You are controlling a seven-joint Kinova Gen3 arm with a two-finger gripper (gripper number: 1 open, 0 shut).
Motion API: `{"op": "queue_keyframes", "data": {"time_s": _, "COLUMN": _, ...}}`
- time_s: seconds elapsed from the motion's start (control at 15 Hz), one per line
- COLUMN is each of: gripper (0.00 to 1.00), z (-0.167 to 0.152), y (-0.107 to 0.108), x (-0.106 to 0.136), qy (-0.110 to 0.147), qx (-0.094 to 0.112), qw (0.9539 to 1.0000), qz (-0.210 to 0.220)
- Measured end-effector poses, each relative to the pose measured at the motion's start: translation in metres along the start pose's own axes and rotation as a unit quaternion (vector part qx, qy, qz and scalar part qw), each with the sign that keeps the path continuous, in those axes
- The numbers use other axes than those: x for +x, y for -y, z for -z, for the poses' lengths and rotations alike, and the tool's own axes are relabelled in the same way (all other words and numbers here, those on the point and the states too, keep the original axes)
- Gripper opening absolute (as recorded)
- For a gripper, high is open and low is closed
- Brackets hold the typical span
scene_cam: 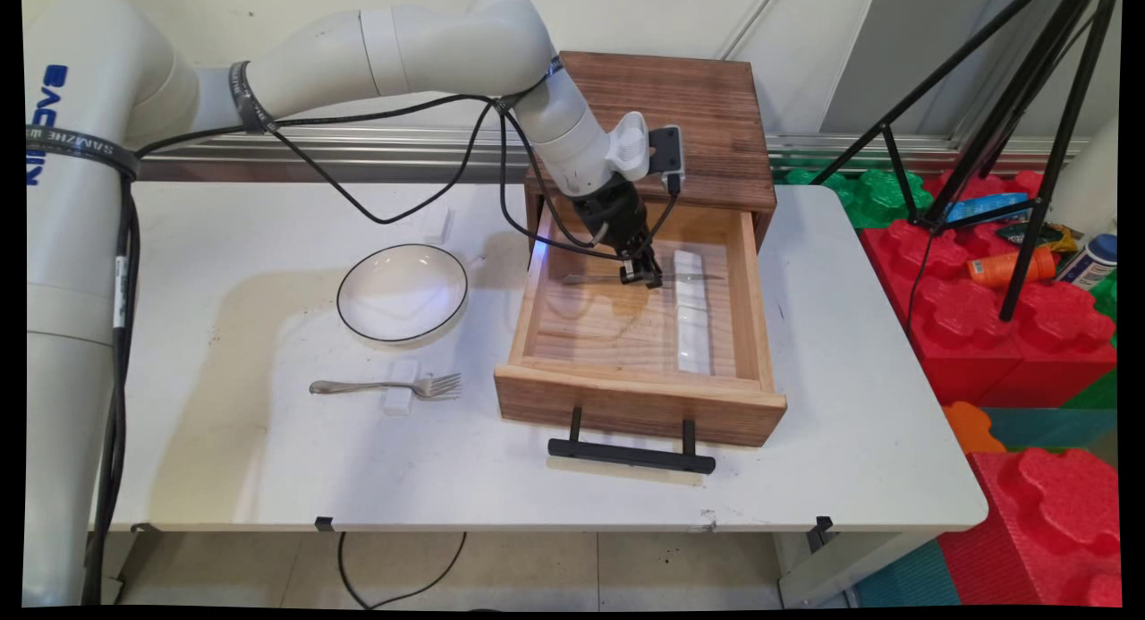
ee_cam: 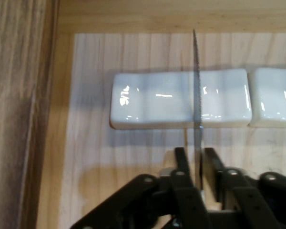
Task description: Place the picked object into the drawer
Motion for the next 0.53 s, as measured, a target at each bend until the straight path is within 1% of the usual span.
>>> {"op": "queue_keyframes", "data": {"time_s": 0.07, "gripper": 1.00, "z": -0.0010, "y": -0.0002, "x": -0.0006, "qy": 0.000, "qx": -0.001, "qw": 1.0000, "qz": 0.000}}
{"op": "queue_keyframes", "data": {"time_s": 0.53, "gripper": 1.00, "z": 0.0006, "y": -0.0010, "x": -0.0036, "qy": 0.000, "qx": -0.001, "qw": 1.0000, "qz": -0.001}}
